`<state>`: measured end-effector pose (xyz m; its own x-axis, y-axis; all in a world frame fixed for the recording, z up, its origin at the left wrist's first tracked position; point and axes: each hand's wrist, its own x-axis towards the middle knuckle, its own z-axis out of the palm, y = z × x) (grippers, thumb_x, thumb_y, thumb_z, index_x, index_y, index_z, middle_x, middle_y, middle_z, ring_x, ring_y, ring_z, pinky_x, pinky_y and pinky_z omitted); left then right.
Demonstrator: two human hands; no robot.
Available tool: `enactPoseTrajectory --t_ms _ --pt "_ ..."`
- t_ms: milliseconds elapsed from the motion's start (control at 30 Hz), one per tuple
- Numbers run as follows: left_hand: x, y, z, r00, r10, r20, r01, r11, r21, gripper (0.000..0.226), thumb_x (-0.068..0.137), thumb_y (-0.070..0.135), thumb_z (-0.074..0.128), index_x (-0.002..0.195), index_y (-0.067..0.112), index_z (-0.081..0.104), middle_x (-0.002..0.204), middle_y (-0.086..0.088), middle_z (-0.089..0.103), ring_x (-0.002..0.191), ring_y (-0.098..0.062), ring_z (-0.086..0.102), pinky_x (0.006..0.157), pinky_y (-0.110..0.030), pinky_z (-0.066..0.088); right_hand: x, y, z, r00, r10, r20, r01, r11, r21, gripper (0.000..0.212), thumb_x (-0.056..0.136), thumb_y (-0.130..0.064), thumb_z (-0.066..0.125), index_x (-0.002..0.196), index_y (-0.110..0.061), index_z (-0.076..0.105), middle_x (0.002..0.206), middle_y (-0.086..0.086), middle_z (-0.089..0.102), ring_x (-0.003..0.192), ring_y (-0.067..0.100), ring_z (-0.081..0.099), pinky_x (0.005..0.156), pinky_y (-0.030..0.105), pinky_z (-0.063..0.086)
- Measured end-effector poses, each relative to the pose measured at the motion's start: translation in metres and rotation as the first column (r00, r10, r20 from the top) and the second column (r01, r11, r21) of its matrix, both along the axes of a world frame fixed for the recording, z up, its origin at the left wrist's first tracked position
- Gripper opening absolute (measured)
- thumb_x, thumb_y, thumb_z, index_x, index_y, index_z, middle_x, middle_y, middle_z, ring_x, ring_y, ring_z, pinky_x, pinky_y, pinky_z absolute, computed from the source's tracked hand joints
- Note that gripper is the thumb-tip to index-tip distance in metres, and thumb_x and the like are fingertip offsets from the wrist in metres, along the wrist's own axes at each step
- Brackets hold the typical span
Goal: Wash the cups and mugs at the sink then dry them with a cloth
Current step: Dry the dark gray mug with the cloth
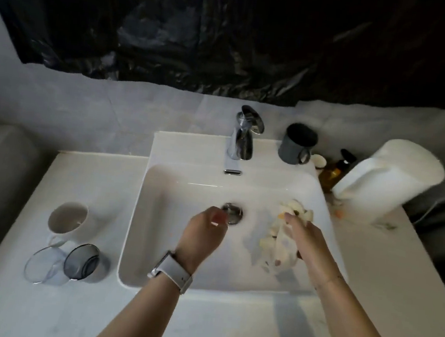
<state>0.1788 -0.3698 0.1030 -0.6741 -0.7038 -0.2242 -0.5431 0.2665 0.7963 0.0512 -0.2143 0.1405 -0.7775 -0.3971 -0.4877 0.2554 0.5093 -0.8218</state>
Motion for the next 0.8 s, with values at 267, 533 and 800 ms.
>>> enactPoseTrajectory --t_ms 267,533,800 --pt "-0.124 0.029 0.017 0.996 -0.011 -0.092 0.016 0.998 0.054 0.026 0.086 0.004 0.053 0.09 0.027 0.066 0.088 0.014 0.069 0.079 -0.007 0.063 0.062 -0.012 0.043 -0.083 0.034 -0.007 0.985 -0.103 0.14 0.116 0.989 -0.089 0.016 0.097 -0.045 0.042 0.101 -0.032 0.05 0.099 -0.009 0.056 0.102 0.015 0.05 0.103 0.041 0.04" --pt "-0.241 0.035 0.002 0.979 0.107 -0.174 -0.068 0.974 0.215 0.026 0.093 0.02 0.061 0.117 0.009 0.061 0.109 -0.003 0.065 0.08 -0.016 0.063 0.079 -0.035 0.059 -0.146 0.042 -0.035 0.939 -0.154 0.306 0.196 0.975 -0.11 0.022 0.095 -0.048 0.046 0.106 -0.029 0.045 0.101 -0.004 0.05 0.108 0.019 0.047 0.108 0.043 0.035" --pt "-0.291 0.046 -0.011 0.898 0.346 -0.271 -0.171 0.843 0.51 0.011 0.098 0.024 0.056 0.099 0.014 0.061 0.096 -0.002 0.064 0.086 -0.015 0.062 0.066 -0.023 0.056 -0.17 0.055 -0.06 0.908 -0.147 0.392 0.201 0.974 -0.102 0.02 0.095 -0.048 0.046 0.081 -0.036 0.054 0.095 -0.011 0.06 0.111 0.022 0.055 0.109 0.049 0.036"
